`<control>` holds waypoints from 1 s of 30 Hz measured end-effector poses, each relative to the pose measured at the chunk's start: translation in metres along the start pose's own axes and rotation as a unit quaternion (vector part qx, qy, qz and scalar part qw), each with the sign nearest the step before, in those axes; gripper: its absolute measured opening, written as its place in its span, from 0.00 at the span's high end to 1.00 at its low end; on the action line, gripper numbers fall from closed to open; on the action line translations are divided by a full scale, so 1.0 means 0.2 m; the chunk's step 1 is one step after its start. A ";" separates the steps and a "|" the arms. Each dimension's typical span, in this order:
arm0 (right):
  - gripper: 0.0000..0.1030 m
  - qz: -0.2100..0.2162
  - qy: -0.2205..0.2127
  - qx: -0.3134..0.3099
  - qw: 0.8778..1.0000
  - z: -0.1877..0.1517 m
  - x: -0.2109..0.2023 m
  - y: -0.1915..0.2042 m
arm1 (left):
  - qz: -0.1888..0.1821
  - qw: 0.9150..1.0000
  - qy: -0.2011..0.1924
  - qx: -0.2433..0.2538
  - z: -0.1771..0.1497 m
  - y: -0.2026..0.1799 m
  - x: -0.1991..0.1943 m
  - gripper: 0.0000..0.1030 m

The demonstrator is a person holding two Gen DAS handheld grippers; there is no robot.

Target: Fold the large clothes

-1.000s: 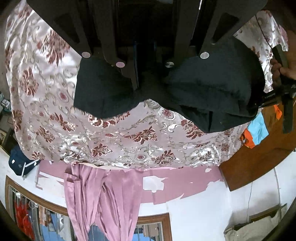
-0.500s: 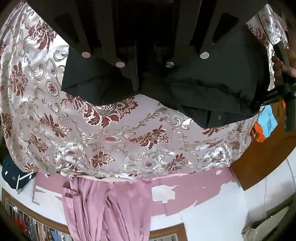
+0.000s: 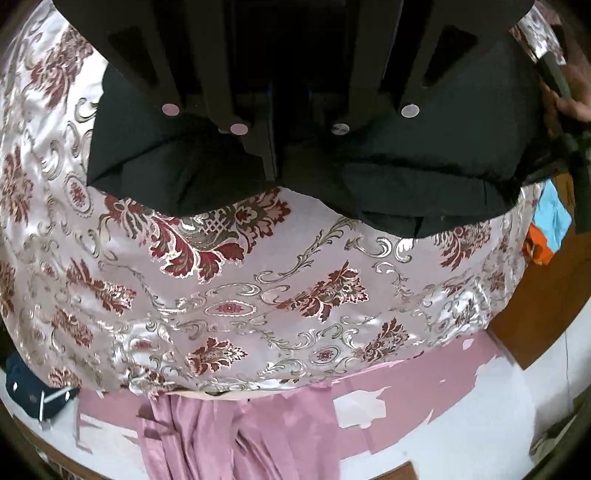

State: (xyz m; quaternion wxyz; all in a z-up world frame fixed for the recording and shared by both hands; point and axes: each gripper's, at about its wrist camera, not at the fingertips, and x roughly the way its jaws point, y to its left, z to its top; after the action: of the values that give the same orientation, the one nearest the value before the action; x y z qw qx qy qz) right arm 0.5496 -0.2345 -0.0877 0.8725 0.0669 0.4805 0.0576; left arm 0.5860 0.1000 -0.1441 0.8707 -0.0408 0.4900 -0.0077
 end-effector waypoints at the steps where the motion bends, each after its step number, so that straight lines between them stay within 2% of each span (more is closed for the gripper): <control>1: 0.85 0.002 0.001 0.003 1.000 0.01 0.01 -0.01 | -0.001 1.000 -0.001 0.000 0.00 0.00 0.00 0.84; 3: 0.78 0.011 0.003 0.012 1.000 0.02 0.03 -0.03 | -0.006 1.000 -0.005 0.001 0.01 0.01 0.00 0.83; 5: 0.63 0.015 -0.006 0.025 1.000 0.03 0.02 -0.06 | -0.018 1.000 -0.012 0.000 0.02 0.02 -0.02 0.83; 7: 0.62 0.036 -0.015 0.049 0.998 0.04 0.01 -0.10 | -0.039 0.999 -0.025 -0.007 0.02 0.06 -0.06 0.78; 10: 0.58 0.068 -0.030 0.083 0.994 0.04 -0.02 -0.16 | -0.067 0.996 -0.052 -0.032 0.04 0.13 -0.12 0.59; 12: 0.56 0.073 -0.043 0.088 0.993 0.05 -0.04 -0.17 | -0.101 0.989 -0.064 -0.083 0.06 0.23 -0.15 0.33; 14: 0.46 0.114 -0.047 0.138 0.983 0.06 -0.04 -0.23 | -0.113 0.982 -0.069 -0.137 0.07 0.33 -0.16 0.30; 15: 0.41 0.132 -0.048 0.167 0.976 0.06 -0.03 -0.27 | -0.111 0.980 -0.070 -0.149 0.07 0.36 -0.16 0.30; 16: 0.30 0.155 -0.052 0.205 0.965 0.06 -0.03 -0.32 | -0.096 0.980 -0.073 -0.156 0.07 0.40 -0.18 0.30; 17: 0.30 0.162 -0.057 0.236 0.956 0.06 -0.03 -0.37 | -0.071 0.983 -0.080 -0.152 0.07 0.42 -0.20 0.30; 19: 0.30 0.119 -0.077 0.251 0.957 0.08 -0.09 -0.43 | -0.038 0.986 -0.090 -0.133 0.05 0.44 -0.24 0.30; 20: 0.30 0.109 -0.085 0.245 0.960 0.08 -0.13 -0.44 | -0.026 0.988 -0.096 -0.115 0.02 0.43 -0.28 0.30; 22: 0.30 0.109 -0.106 0.215 0.965 0.07 -0.21 -0.42 | -0.033 0.989 -0.118 -0.082 -0.04 0.40 -0.34 0.30; 24: 0.30 0.099 -0.152 0.144 0.973 0.03 -0.36 -0.34 | -0.072 0.988 -0.128 -0.049 -0.11 0.34 -0.38 0.30; 26: 0.29 0.111 -0.171 0.076 0.976 -0.02 -0.45 -0.26 | -0.118 0.986 -0.120 -0.014 -0.15 0.26 -0.35 0.30; 27: 0.29 0.122 -0.172 0.044 0.976 -0.04 -0.47 -0.21 | -0.120 0.987 -0.111 -0.006 -0.16 0.24 -0.33 0.30; 28: 0.29 0.152 -0.169 0.008 0.974 -0.07 -0.47 -0.16 | -0.105 0.990 -0.090 0.000 -0.15 0.21 -0.26 0.30; 30: 0.30 0.241 -0.114 -0.023 0.964 -0.10 -0.37 -0.12 | -0.058 0.997 -0.039 -0.019 -0.12 0.23 -0.11 0.30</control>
State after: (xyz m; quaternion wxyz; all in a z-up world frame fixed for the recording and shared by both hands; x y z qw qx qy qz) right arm 0.4950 -0.2686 -0.0403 0.8832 0.1669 0.3464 0.2686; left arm 0.5517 0.1452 -0.1412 0.8863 -0.0863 0.4525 -0.0472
